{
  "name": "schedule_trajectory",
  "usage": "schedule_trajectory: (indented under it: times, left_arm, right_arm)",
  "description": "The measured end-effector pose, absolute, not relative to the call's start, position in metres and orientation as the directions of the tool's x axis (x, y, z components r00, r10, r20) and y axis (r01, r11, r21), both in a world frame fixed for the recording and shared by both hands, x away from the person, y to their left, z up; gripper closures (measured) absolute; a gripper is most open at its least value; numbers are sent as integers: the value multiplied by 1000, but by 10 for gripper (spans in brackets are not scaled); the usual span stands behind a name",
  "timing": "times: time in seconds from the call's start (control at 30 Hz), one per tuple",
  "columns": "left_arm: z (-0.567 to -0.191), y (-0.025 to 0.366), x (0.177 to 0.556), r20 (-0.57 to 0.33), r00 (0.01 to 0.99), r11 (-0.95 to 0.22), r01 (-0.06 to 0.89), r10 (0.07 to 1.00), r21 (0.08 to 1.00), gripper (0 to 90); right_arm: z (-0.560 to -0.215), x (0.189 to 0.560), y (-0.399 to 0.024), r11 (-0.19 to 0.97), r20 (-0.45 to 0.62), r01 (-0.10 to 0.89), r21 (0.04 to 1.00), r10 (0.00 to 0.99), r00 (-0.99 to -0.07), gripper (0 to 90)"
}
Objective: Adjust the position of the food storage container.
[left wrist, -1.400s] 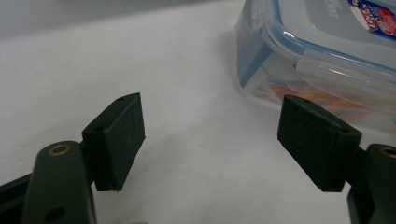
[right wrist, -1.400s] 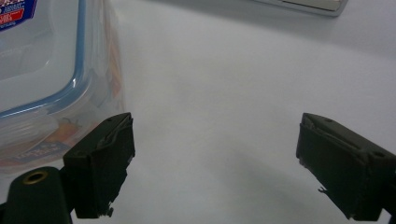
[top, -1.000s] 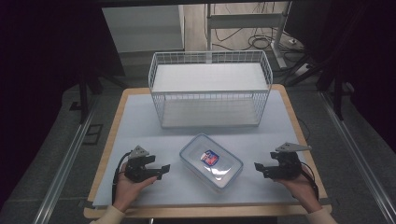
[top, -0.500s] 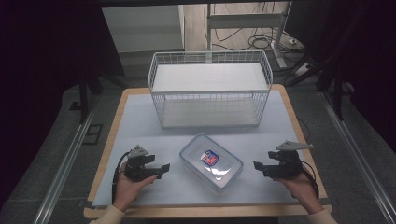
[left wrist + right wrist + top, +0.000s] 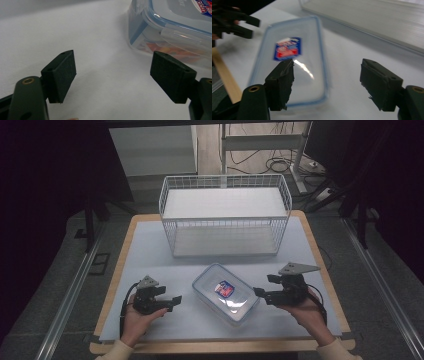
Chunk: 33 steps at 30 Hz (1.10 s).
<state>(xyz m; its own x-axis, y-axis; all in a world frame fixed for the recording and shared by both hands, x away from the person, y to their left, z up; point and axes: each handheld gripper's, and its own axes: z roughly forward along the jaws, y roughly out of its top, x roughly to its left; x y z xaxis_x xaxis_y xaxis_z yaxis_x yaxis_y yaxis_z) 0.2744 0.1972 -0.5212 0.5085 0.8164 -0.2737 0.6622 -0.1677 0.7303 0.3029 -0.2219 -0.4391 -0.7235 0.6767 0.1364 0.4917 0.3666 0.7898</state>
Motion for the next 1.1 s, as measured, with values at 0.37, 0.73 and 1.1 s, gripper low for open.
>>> schedule_trajectory:
  times: [0.37,0.73,1.1]
  left_arm:
    - [-522,195,274,-272,505,-169,666,819,727,204]
    - [-522,197,275,-268,497,-158,659,825,735,209]
    - [-523,199,275,-280,491,-150,667,825,730,209]
  right_arm:
    - [-438,293,-187,433,146,447,783,570,-808,470]
    - [-447,273,-146,536,150,387,750,433,-889,852]
    - [-471,249,-116,663,131,337,668,341,-931,899]
